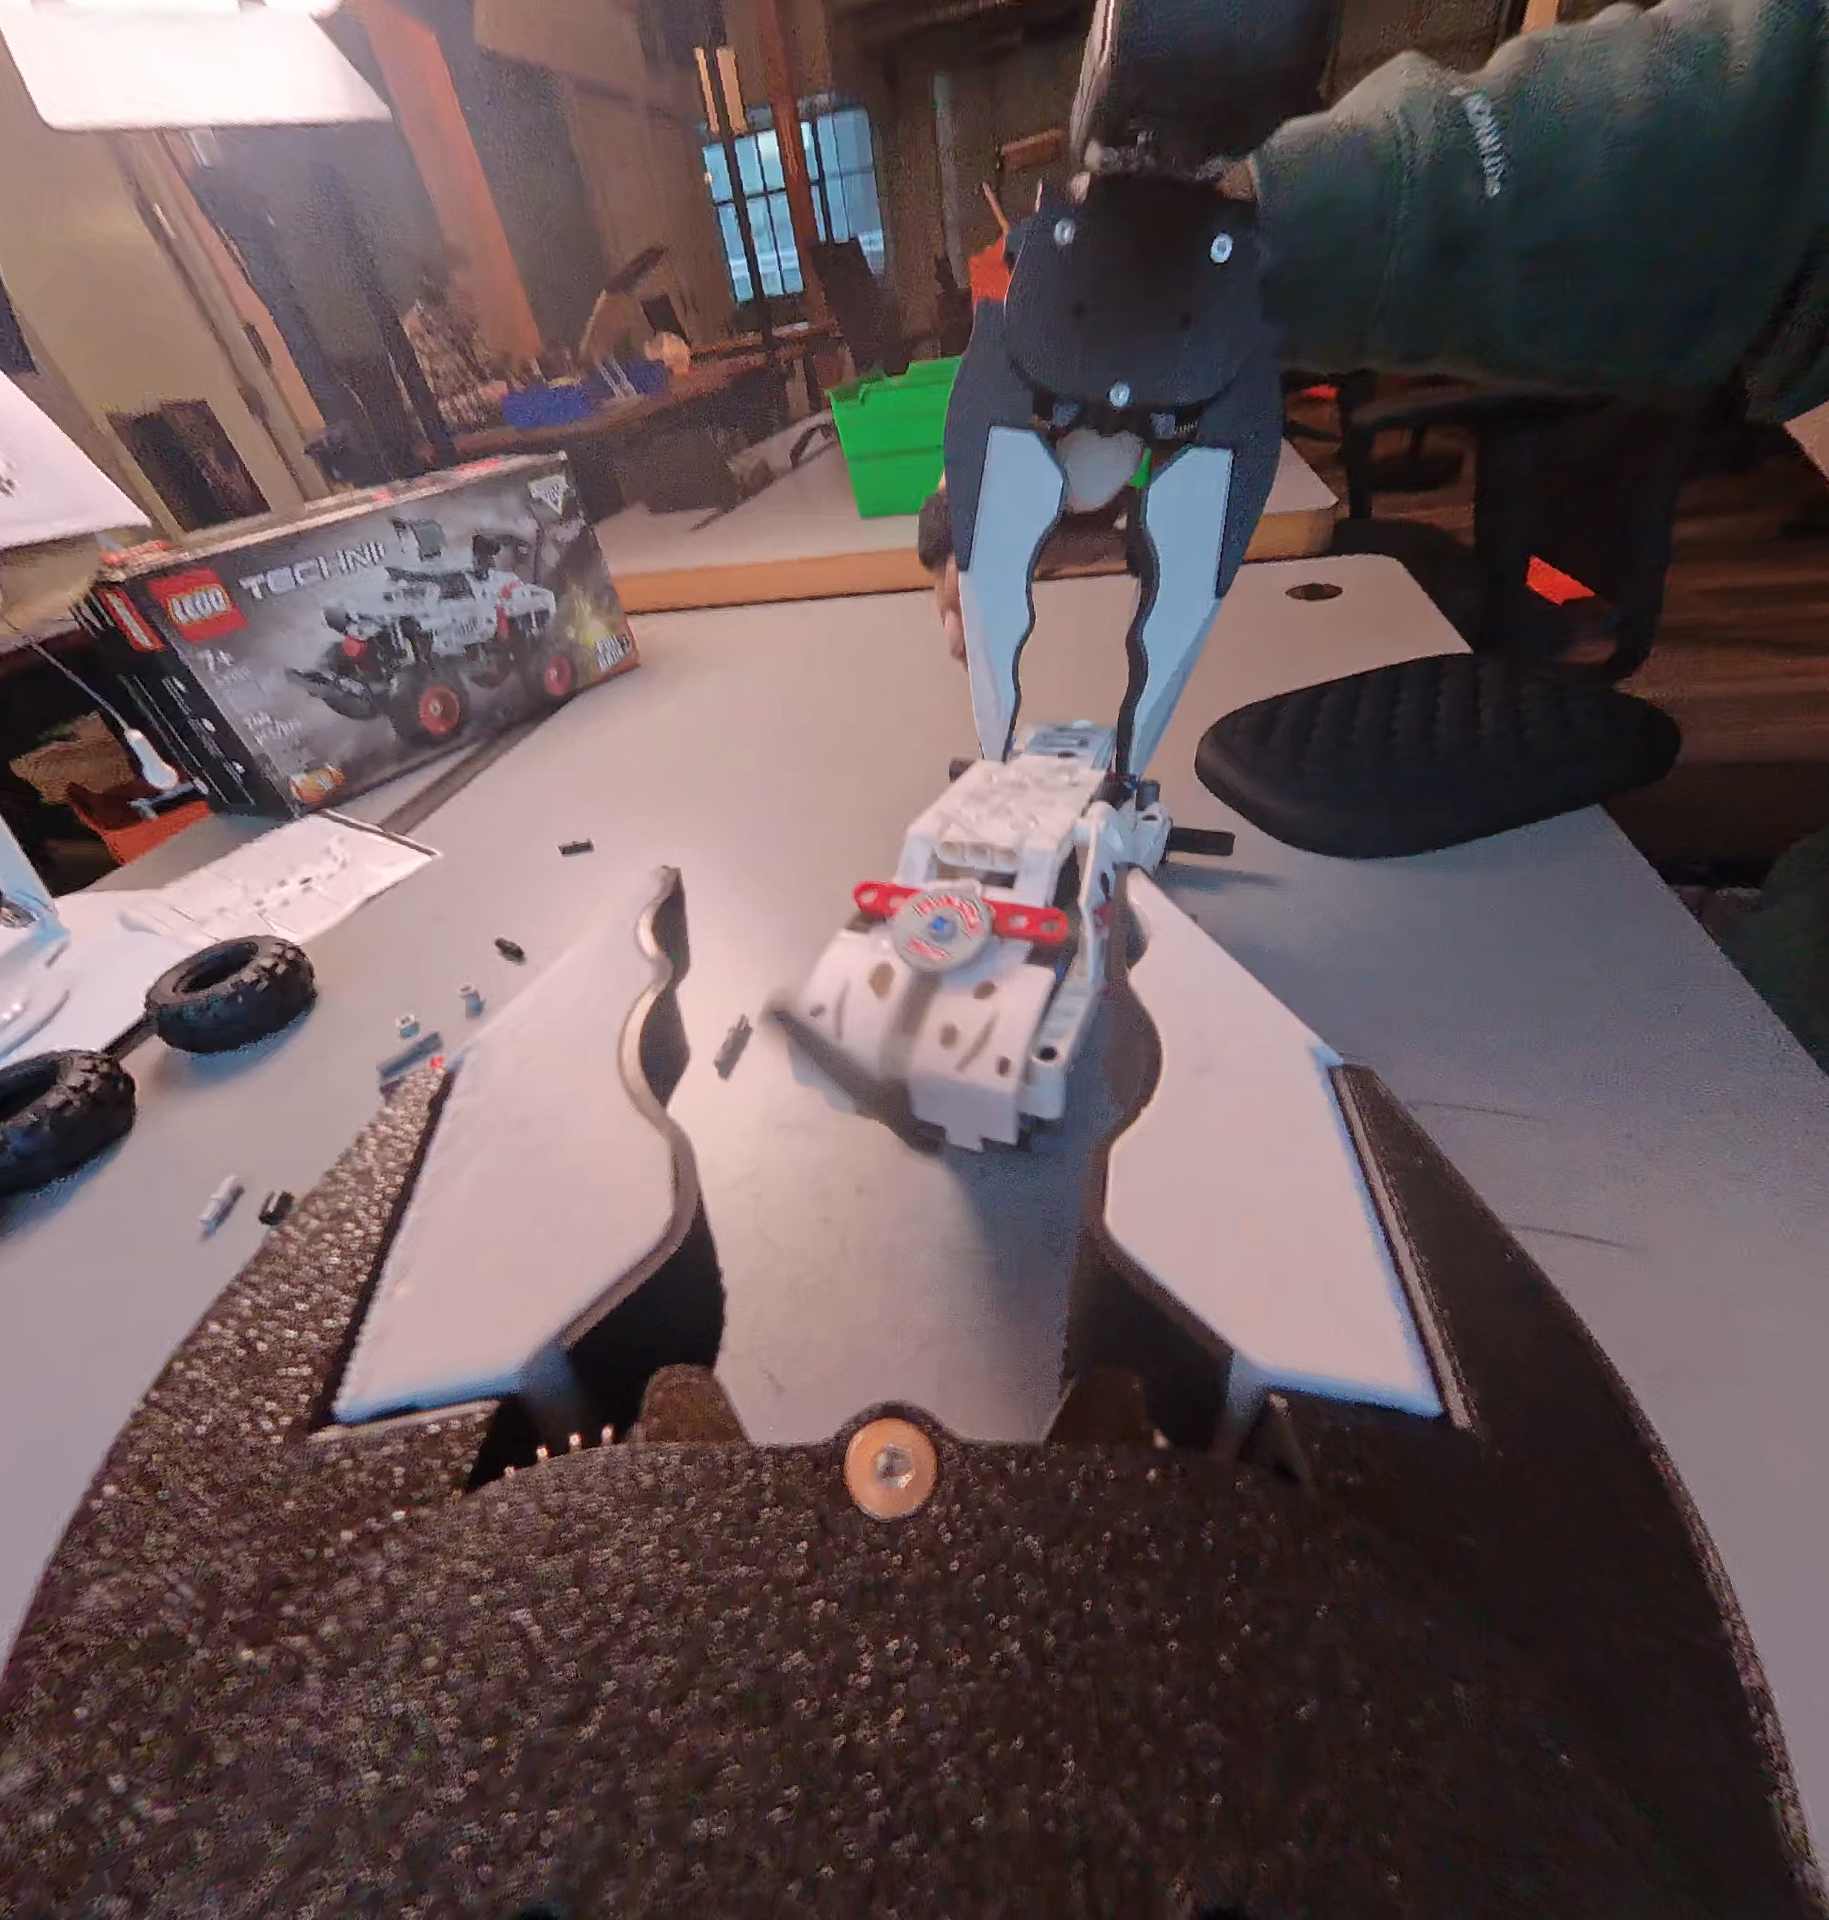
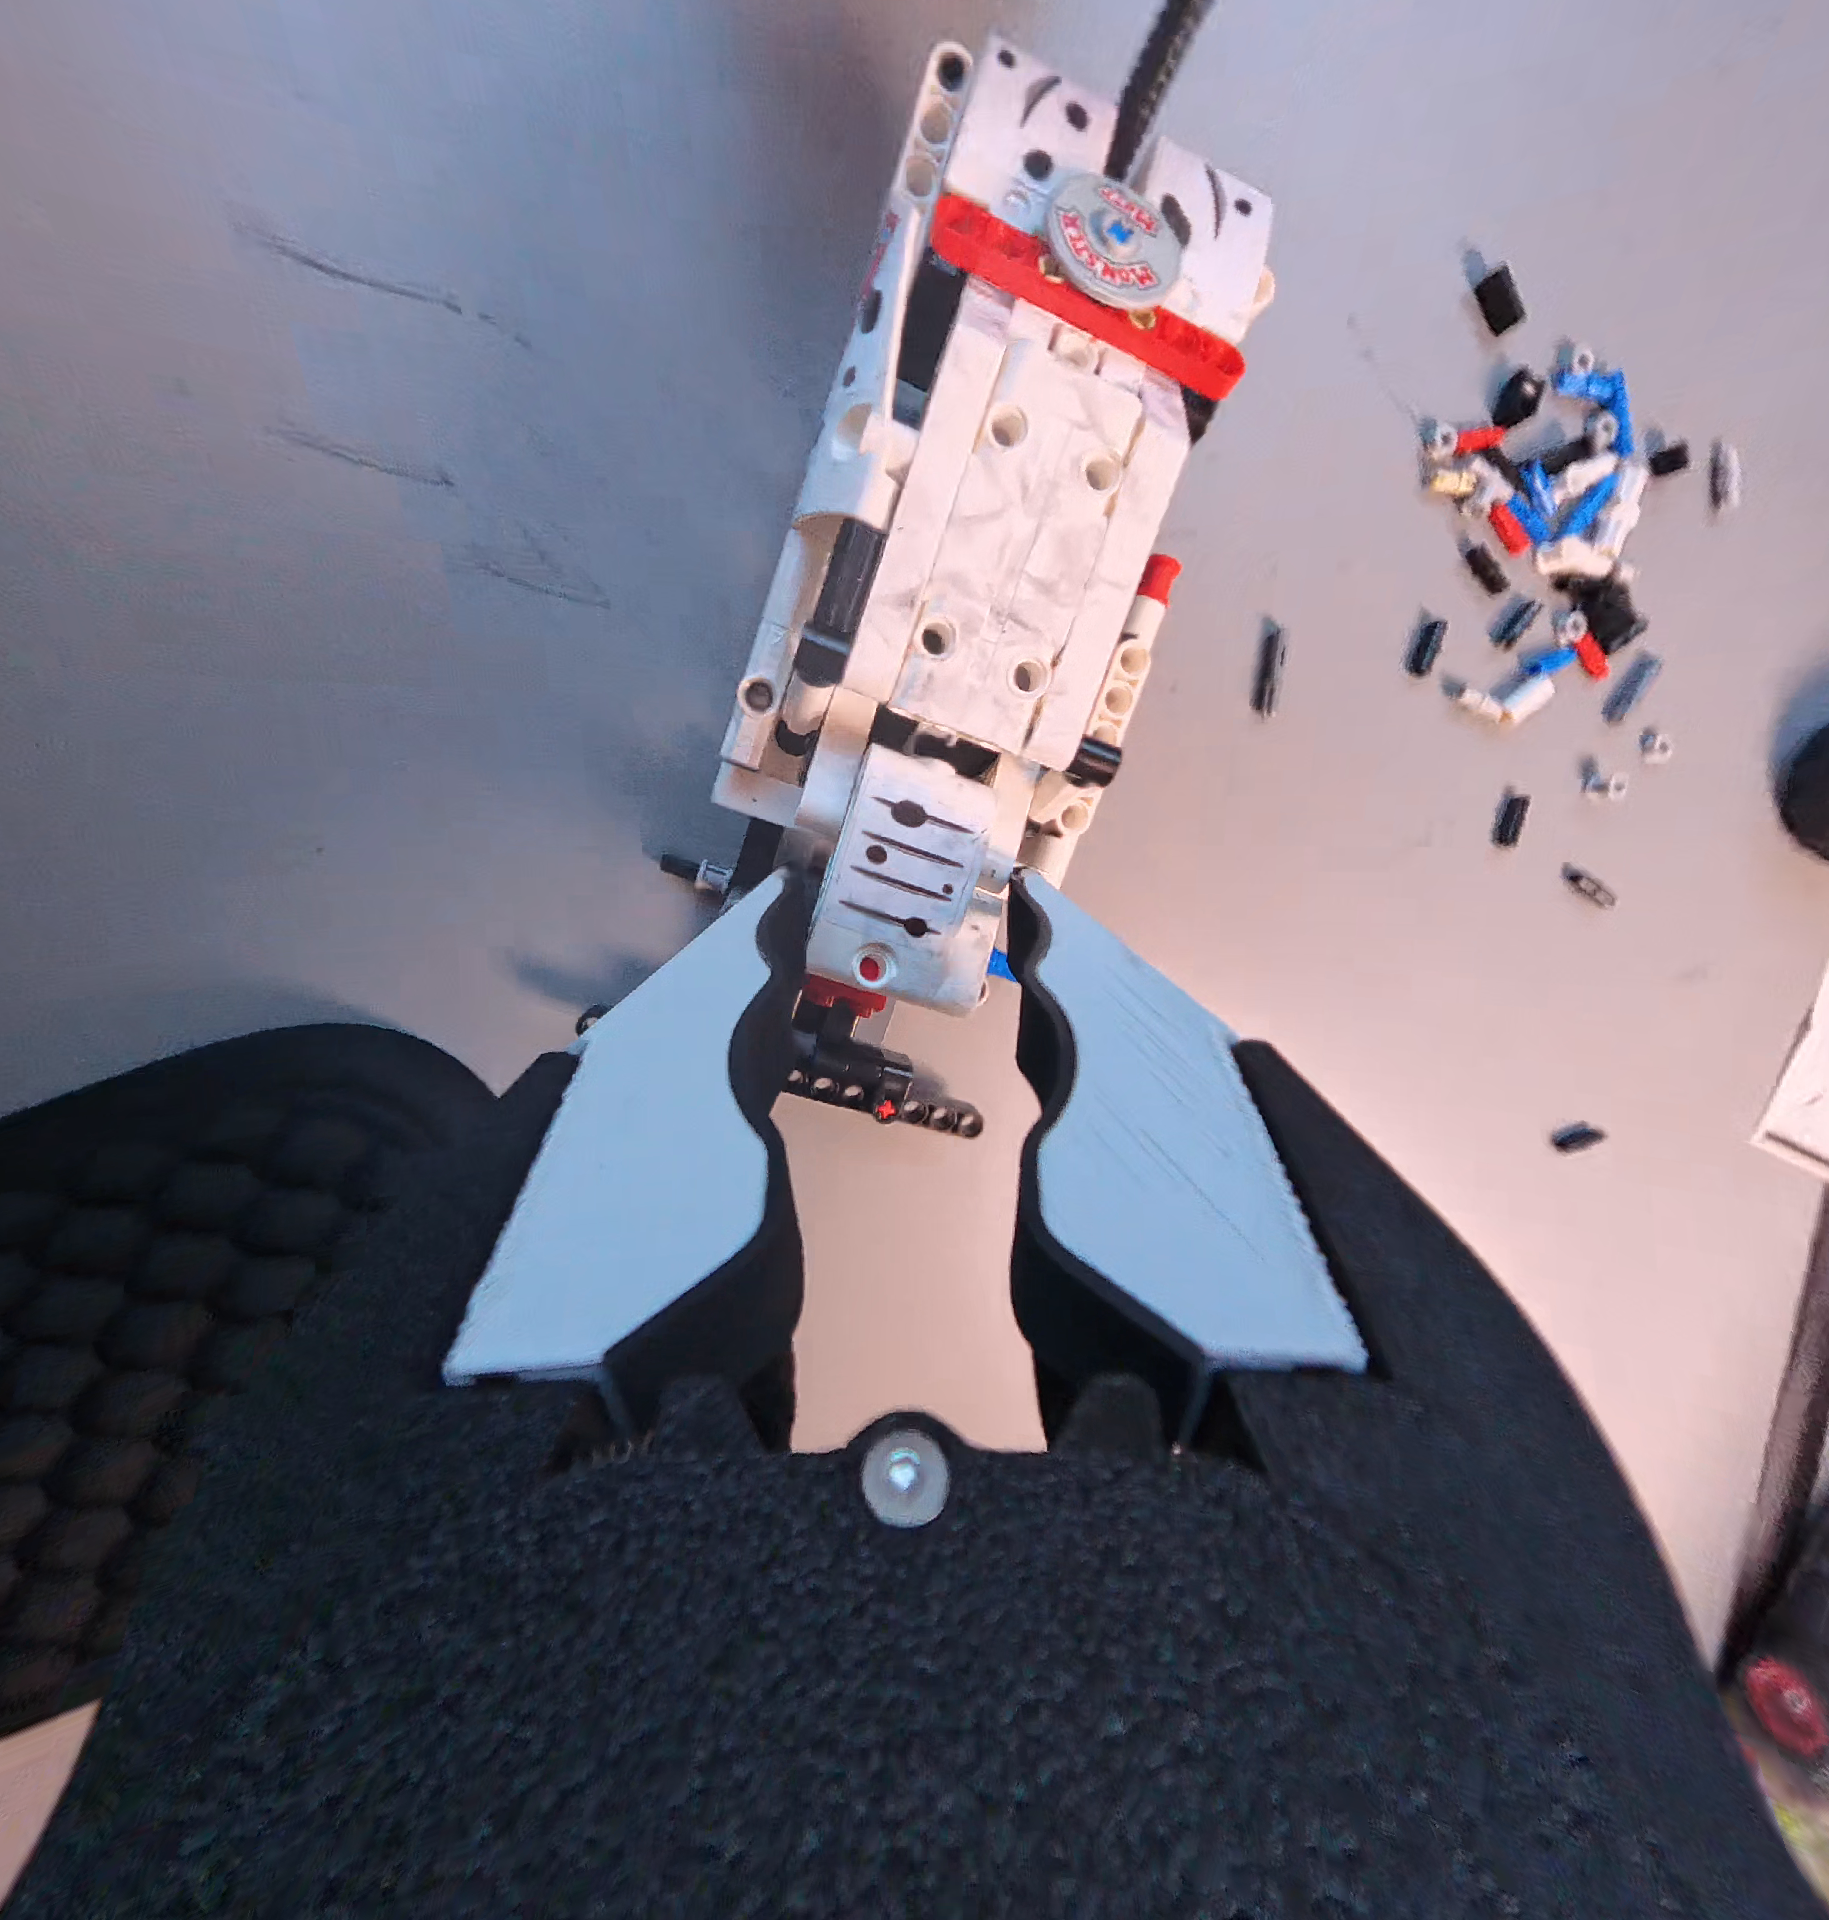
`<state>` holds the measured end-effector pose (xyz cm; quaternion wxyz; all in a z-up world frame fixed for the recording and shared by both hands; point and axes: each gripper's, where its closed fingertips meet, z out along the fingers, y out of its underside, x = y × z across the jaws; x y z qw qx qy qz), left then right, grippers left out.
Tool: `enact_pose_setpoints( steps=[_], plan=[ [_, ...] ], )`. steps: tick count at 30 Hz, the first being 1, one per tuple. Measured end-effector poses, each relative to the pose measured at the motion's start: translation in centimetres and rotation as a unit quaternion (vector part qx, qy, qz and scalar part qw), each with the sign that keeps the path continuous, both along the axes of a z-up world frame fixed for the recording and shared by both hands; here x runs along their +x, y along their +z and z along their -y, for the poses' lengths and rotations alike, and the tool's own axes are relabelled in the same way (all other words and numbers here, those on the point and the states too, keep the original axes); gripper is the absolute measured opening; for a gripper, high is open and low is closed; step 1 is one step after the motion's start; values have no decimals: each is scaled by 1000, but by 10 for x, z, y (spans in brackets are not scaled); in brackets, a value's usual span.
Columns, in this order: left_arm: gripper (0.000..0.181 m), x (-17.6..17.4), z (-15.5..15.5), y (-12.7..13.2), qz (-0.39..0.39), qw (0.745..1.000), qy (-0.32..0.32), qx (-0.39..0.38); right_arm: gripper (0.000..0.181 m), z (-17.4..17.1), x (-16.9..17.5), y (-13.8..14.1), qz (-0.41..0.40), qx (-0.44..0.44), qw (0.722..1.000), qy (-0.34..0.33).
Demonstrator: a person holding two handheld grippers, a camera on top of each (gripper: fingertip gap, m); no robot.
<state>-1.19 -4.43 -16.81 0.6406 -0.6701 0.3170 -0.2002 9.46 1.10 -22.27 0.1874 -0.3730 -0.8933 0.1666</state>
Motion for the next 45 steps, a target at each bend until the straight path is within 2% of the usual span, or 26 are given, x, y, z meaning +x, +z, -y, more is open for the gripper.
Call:
enact_pose_setpoints(
  steps=[4, 7, 9, 13, 20, 24, 29, 30, 34, 38, 41, 45],
  plan=[
    [89, -7, 3, 14, 26, 999, 1, 23, 35, -4, -14, 1, 12, 53, 997, 62],
    [95, -12, -1, -1, 32, 999, -5, -18, 33, -23, -32, 6, -13, 94, 994, 56],
    [105, -7, 0, -9, 60, 996, -28, -62, 34, -33, -44, 11, -43, 92, 994, 31],
    [100, 0, 4, -11, 48, 995, -41, -71, 32, -46, -52, 15, -112, 61, 991, -28],
    [101, 9, 12, -4, 47, 995, -59, -67, 32, -49, -26, 21, -216, -27, 968, -128],
    [101, 4, 13, -2, 17, 998, -36, -53, 36, -48, -11, 17, -261, -61, 947, -175],
    [100, -5, 12, -5, 2, 999, 9, -50, 46, -43, -16, 26, -331, -114, 910, -221],
    [100, -7, 12, -7, 0, 999, 20, -48, 48, -40, -18, 24, -331, -114, 911, -218],
    [105, -3, 14, -26, -15, 996, 34, -86, 60, -32, -26, 2, -280, -67, 941, -176],
    [113, 8, 6, -51, -71, 989, 55, -119, 68, -28, -40, -6, -255, -14, 959, -123],
    [118, 14, -7, -55, -83, 986, 71, -126, 69, -31, -53, -9, -254, 35, 961, -101],
    [118, 24, -15, -58, -83, 985, 55, -142, 65, -38, -61, -8, -273, 35, 954, -120]
  ],
)
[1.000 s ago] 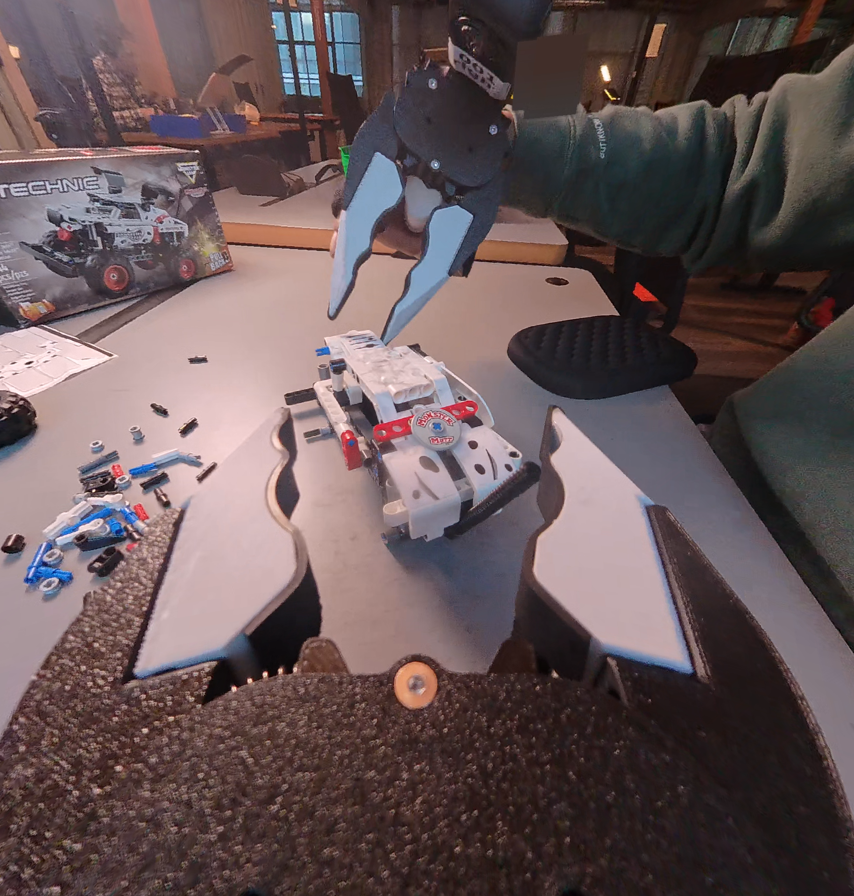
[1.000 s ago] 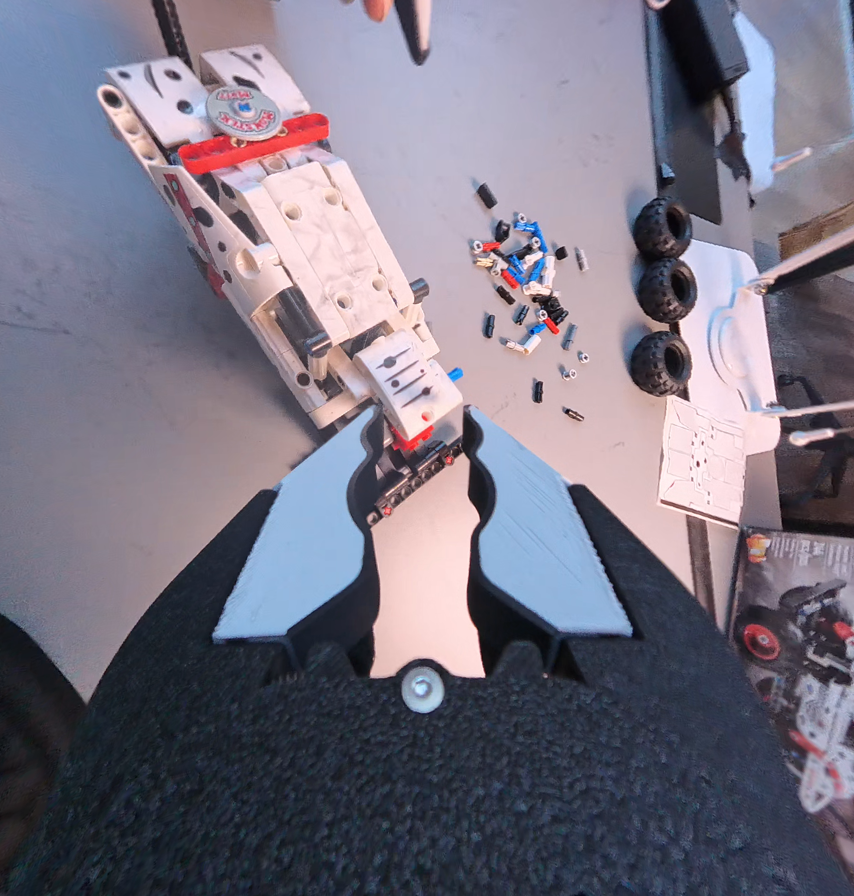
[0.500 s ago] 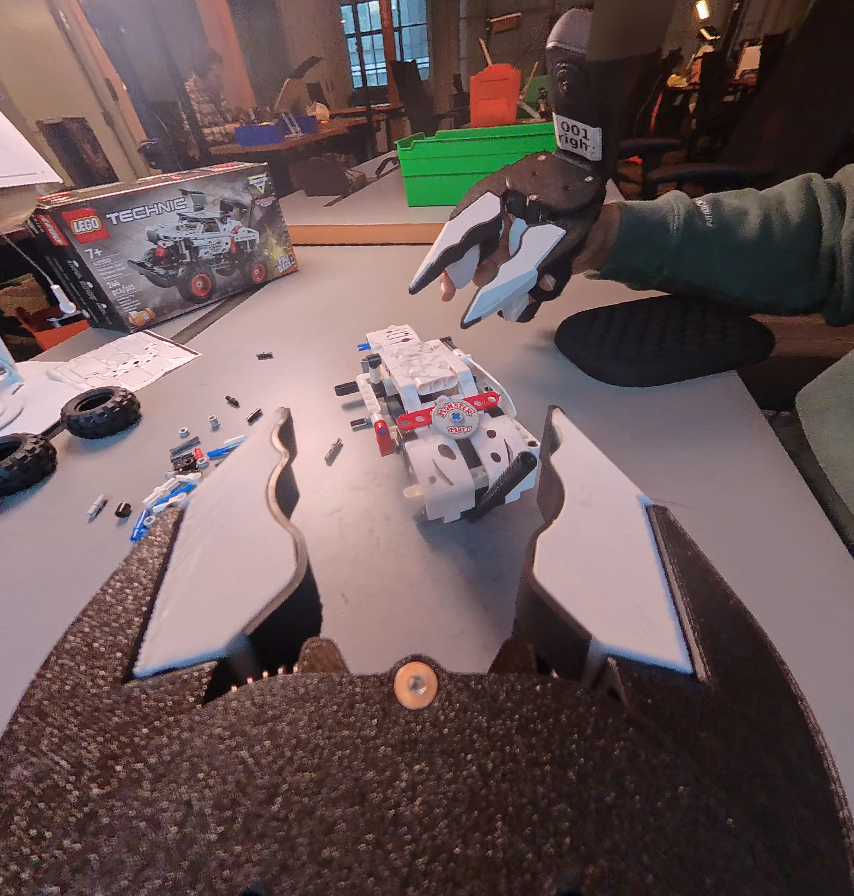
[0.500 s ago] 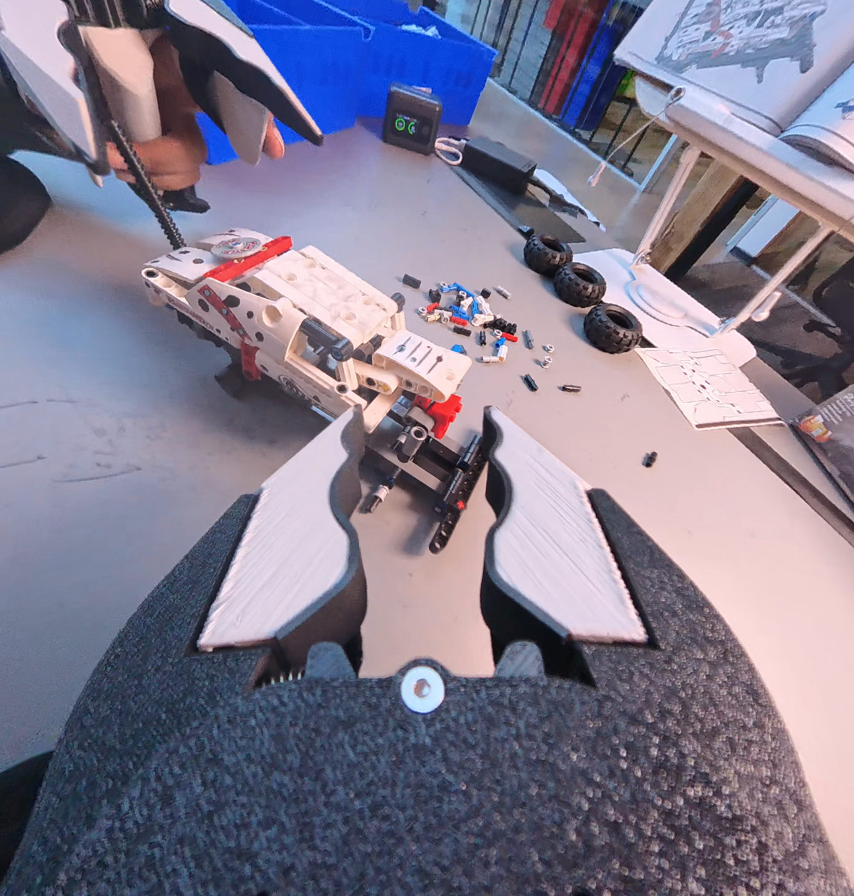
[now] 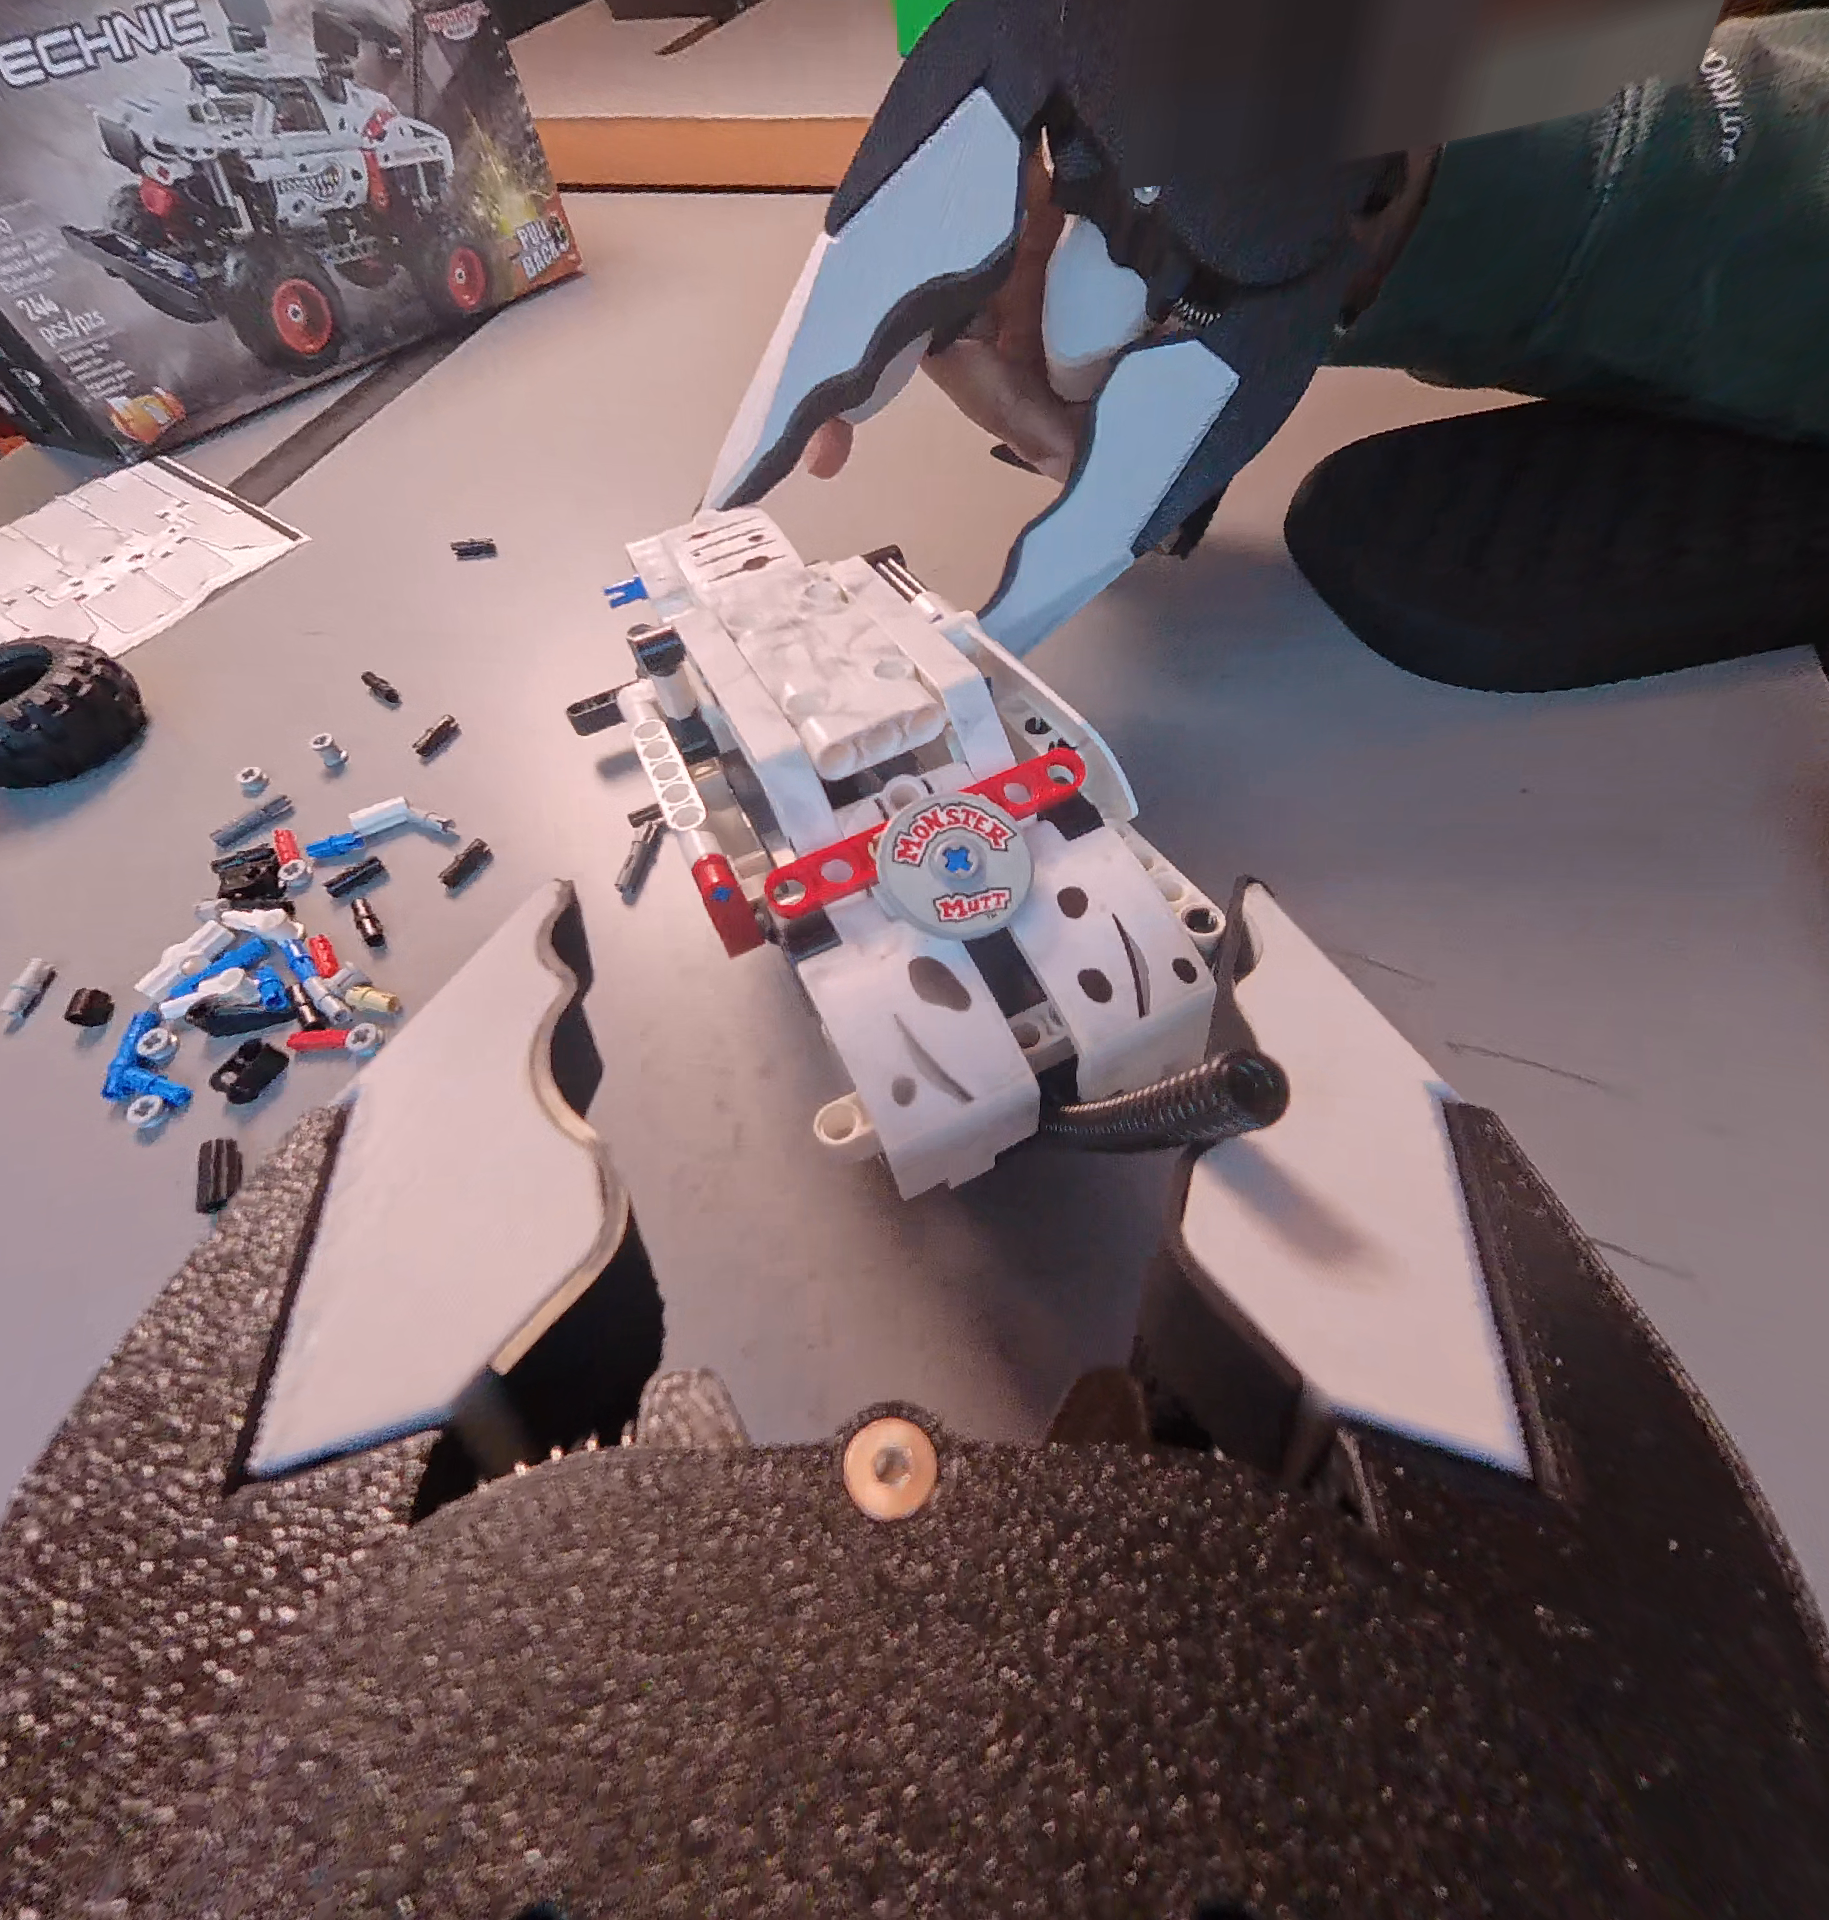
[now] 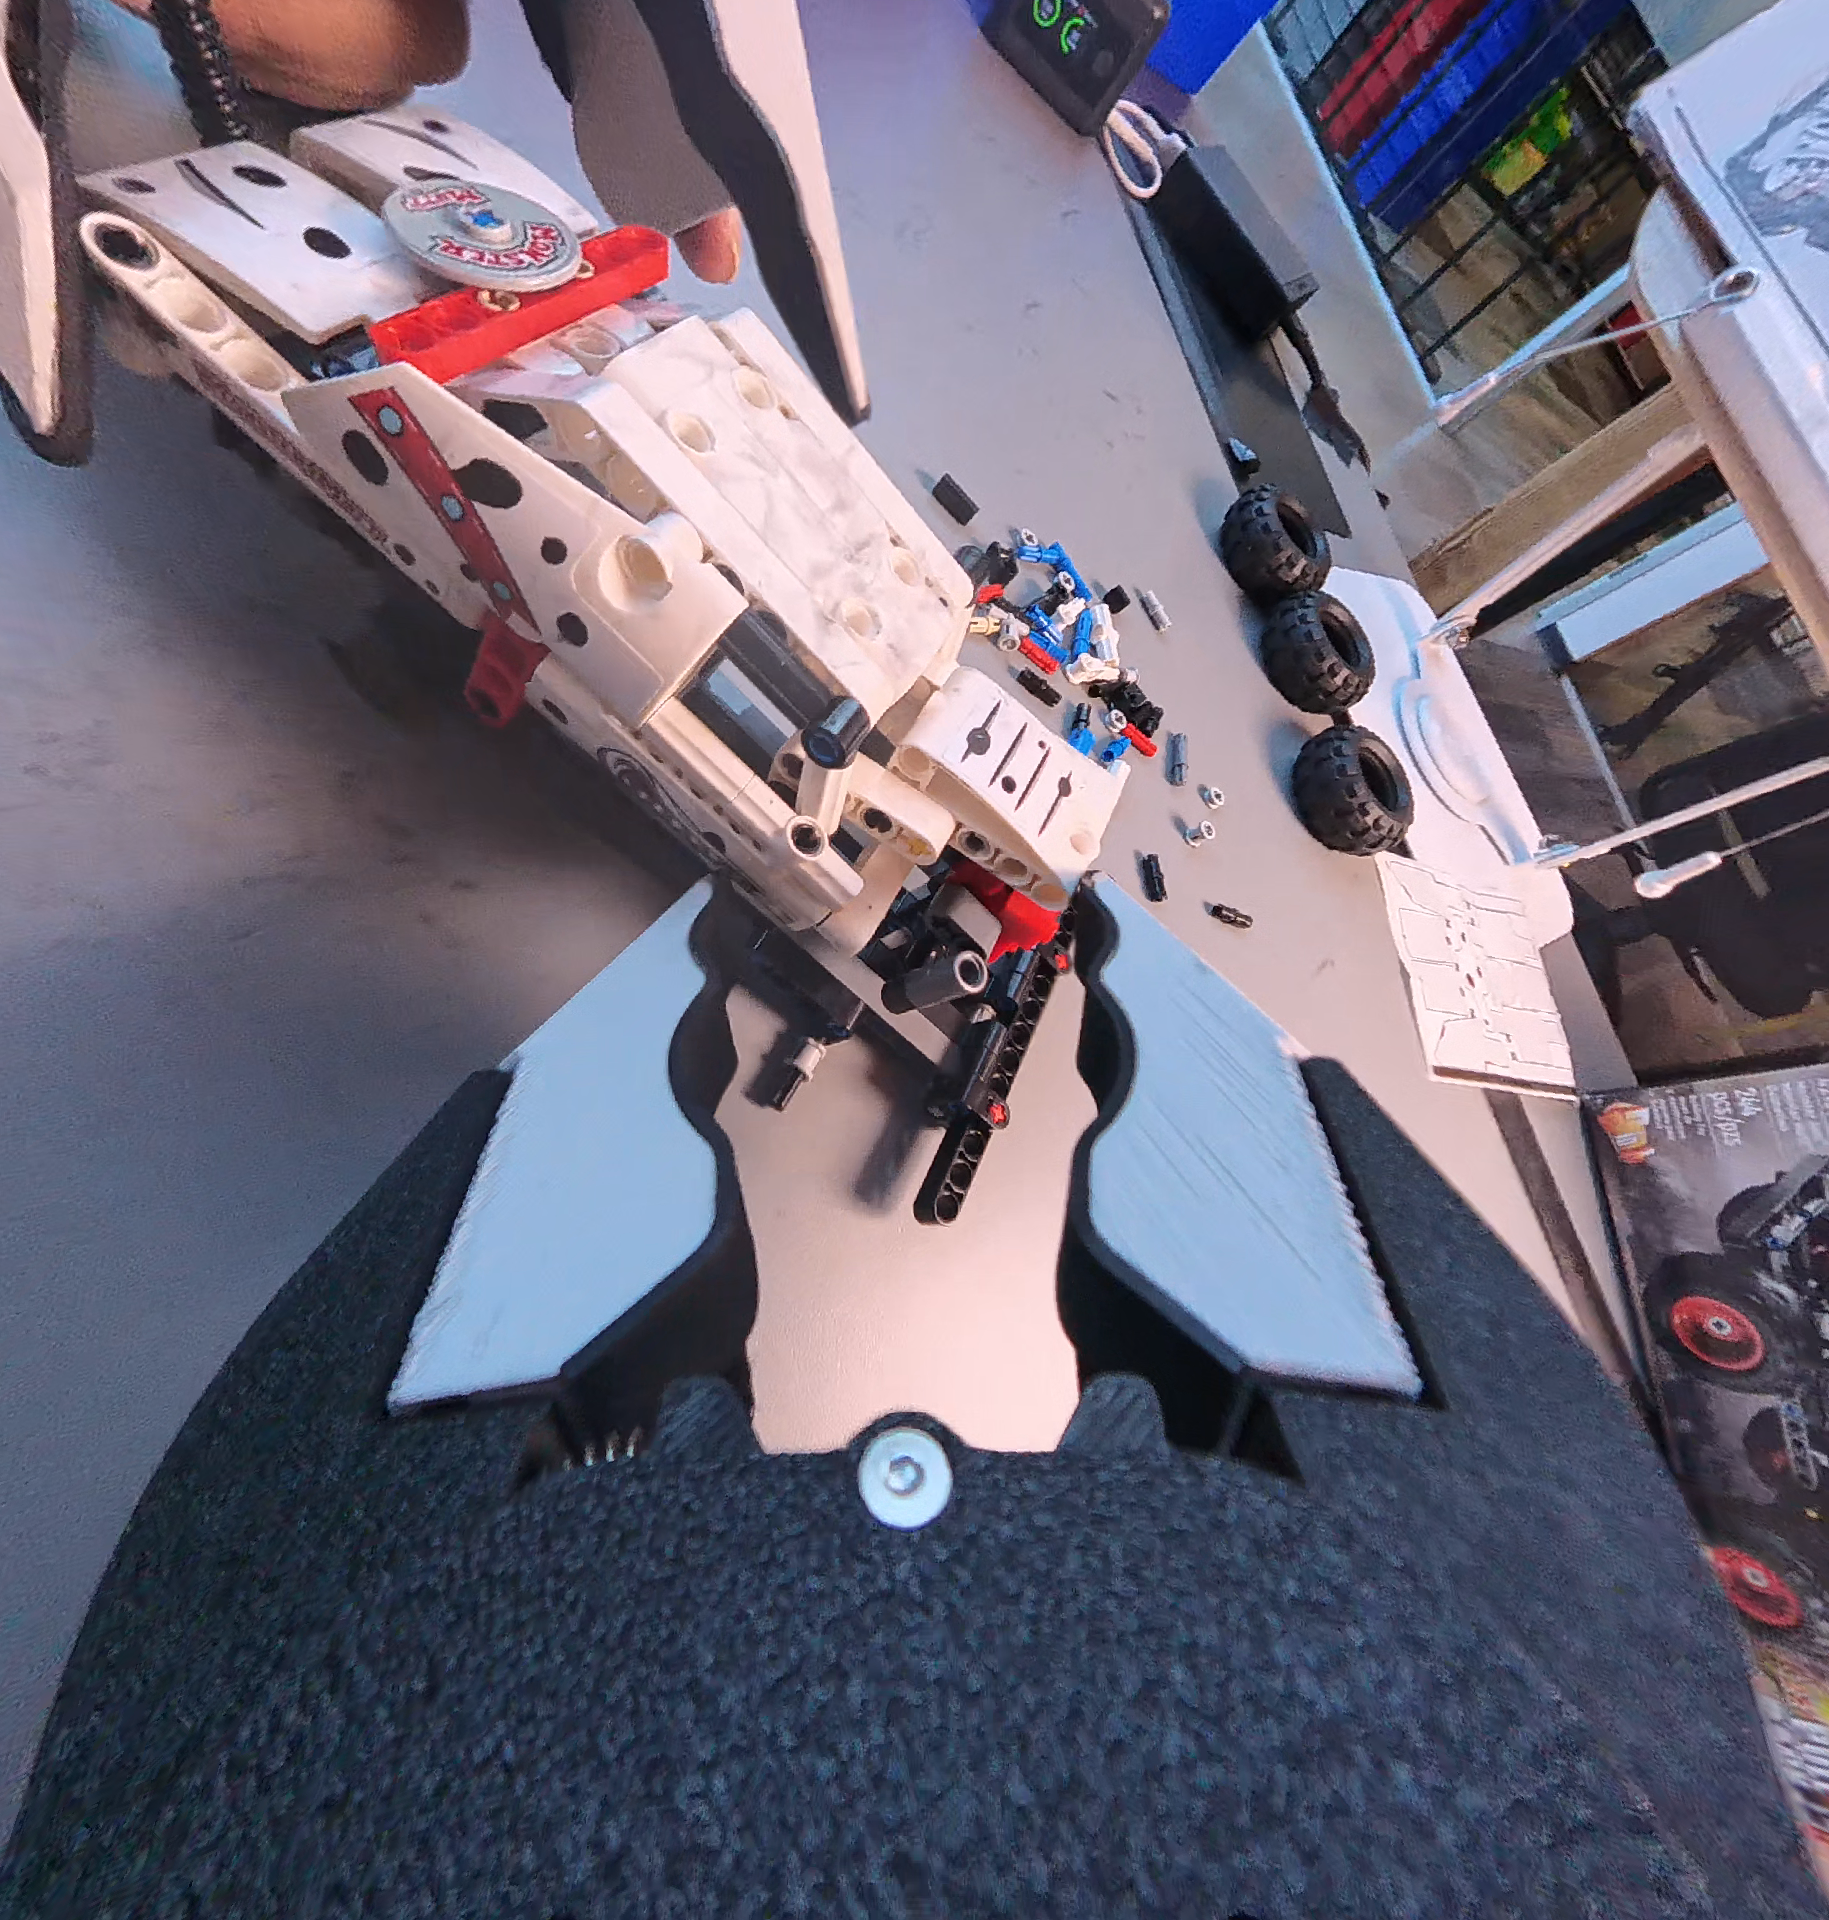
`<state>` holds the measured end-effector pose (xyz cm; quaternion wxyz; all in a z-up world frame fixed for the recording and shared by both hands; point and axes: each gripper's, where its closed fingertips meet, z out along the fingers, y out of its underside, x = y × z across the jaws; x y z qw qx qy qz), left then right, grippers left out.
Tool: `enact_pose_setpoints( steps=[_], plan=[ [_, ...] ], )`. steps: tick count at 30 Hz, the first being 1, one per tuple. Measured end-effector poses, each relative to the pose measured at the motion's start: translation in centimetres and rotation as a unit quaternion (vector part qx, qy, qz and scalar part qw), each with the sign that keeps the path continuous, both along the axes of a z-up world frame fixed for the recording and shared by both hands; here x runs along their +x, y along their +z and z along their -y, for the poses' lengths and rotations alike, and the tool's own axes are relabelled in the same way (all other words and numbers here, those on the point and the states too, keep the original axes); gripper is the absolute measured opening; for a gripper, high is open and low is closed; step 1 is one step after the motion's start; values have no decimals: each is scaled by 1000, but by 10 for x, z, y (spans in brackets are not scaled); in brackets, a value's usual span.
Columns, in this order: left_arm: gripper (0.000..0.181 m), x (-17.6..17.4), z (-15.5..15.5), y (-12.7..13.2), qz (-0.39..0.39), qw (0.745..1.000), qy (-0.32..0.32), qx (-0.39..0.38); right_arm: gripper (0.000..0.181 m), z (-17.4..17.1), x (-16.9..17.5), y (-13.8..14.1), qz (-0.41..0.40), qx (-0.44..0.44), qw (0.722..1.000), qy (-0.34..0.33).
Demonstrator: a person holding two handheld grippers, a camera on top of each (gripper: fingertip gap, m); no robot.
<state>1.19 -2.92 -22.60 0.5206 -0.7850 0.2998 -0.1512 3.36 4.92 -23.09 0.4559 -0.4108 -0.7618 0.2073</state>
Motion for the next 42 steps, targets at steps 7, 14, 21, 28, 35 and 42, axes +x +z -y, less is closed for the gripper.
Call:
enact_pose_setpoints(
  steps=[7, 14, 21, 28, 35, 42],
  plan=[
    [79, -9, 8, 1, 42, 997, -53, -27, 56, -2, 5, 3, -29, -31, 999, -11],
    [81, -25, 8, 18, 59, 998, -25, 23, 46, 2, 9, 12, -59, -1, 998, -10],
    [101, -22, 4, -1, -25, 999, 12, 26, 44, 26, 1, 25, -95, 39, 994, 24],
    [80, -22, -3, -7, -53, 998, 27, 20, 43, 38, -8, 15, -93, 85, 991, 33],
    [79, -19, -3, 16, -29, 998, 44, 44, 41, 36, -11, 20, -117, 62, 991, 22],
    [79, -20, -2, 21, -6, 998, 44, 42, 40, 37, -12, 22, -127, 42, 991, 23]
  ],
)
